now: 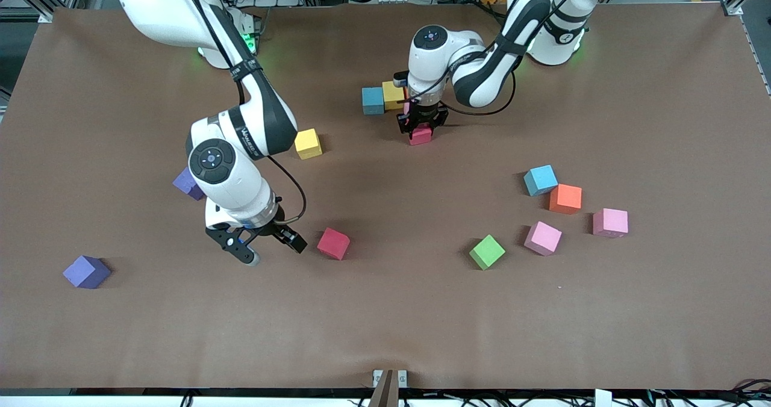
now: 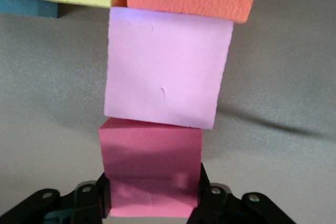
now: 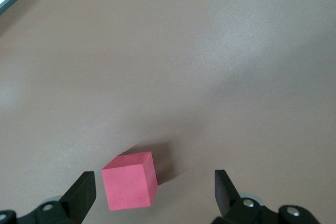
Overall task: Form number 2 with 11 blocks
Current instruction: 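Lower the hot pink cube while the right gripper grasps the red cube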
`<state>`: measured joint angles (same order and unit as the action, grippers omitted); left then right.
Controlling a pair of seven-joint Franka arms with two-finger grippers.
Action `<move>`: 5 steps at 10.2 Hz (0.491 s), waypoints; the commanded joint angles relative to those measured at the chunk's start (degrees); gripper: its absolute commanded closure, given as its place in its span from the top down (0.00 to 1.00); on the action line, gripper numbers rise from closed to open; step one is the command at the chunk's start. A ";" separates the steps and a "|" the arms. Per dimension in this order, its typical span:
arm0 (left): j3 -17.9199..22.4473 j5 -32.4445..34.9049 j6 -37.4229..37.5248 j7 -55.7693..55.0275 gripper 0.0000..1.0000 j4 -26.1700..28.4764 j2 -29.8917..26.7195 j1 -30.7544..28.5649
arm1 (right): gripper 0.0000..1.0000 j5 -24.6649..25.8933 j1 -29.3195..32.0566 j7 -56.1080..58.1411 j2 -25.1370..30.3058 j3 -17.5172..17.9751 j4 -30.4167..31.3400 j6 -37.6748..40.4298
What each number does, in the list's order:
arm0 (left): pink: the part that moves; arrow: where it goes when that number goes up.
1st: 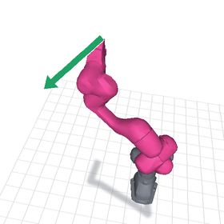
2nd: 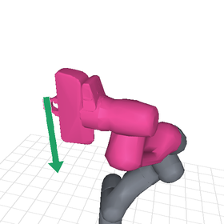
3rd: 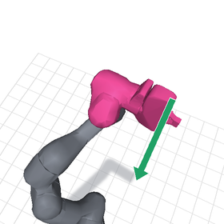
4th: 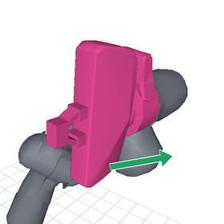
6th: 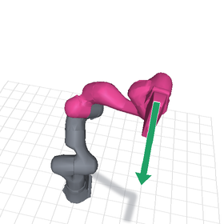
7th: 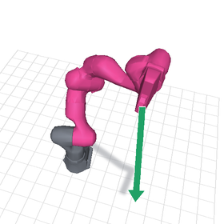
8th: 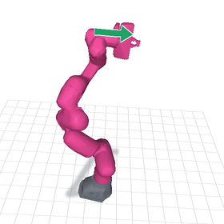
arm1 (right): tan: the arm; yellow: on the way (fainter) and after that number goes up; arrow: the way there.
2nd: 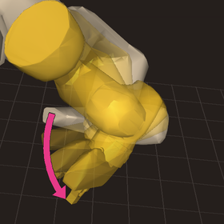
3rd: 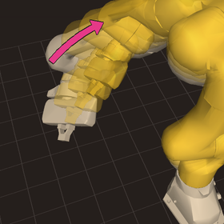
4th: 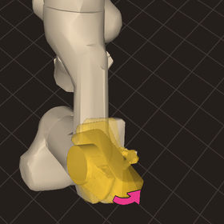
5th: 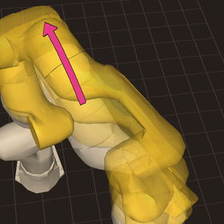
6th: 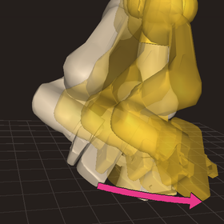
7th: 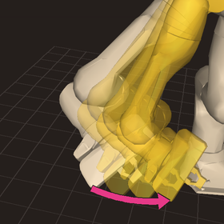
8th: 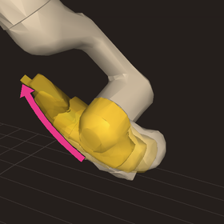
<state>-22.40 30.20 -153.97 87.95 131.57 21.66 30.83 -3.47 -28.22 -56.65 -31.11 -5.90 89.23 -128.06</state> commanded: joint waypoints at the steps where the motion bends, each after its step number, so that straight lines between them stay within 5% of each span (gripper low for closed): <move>1: -0.80 1.35 -1.06 0.64 0.00 1.33 -1.09 -1.12 | 1.00 -0.13 -0.08 0.49 1.49 0.01 1.48 -0.09; 3: -0.80 1.35 -1.06 0.55 0.09 1.33 -1.01 -1.12 | 1.00 -0.22 -0.08 0.49 1.40 0.01 1.48 -0.26; 4: -0.80 1.35 -1.06 0.55 0.99 1.24 -1.01 -1.12 | 1.00 -0.22 -0.17 0.49 1.40 0.01 1.39 -0.26; 5: -0.80 1.35 -1.15 0.55 1.00 1.06 -0.92 -1.12 | 1.00 -0.22 -0.26 0.49 1.40 0.01 1.39 -0.35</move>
<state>-22.45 30.20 -154.04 87.96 131.72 21.66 30.81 -3.47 -28.26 -56.65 -31.11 -5.90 89.23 -128.10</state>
